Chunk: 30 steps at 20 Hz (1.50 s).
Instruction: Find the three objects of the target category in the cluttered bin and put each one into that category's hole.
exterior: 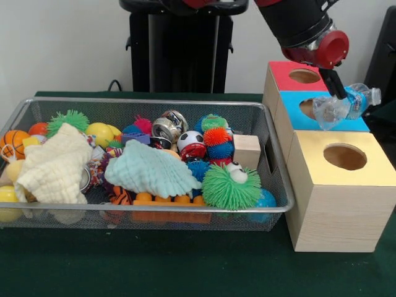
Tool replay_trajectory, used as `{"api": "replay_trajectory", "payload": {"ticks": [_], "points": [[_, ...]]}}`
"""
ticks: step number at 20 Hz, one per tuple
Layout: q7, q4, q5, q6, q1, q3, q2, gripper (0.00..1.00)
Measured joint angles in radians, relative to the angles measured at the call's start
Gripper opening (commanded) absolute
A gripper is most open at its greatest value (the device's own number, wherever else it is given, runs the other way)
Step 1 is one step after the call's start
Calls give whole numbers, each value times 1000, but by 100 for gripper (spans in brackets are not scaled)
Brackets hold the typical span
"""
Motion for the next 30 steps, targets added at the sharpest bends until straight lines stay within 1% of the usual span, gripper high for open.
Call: {"api": "replay_trajectory", "payload": {"ticks": [3, 7, 9, 11, 15, 19, 30], "points": [[0, 28, 0, 0, -13, 28, 9, 0], [0, 79, 0, 0, -13, 62, 2, 0], [0, 111, 1, 0, -14, 82, -9, 0], [0, 164, 5, 0, -17, 116, -30, 0], [0, 235, 5, 0, -17, 147, -49, 0], [0, 267, 5, 0, -17, 148, -36, 0], [0, 267, 5, 0, -14, 143, 9, 0]]}}
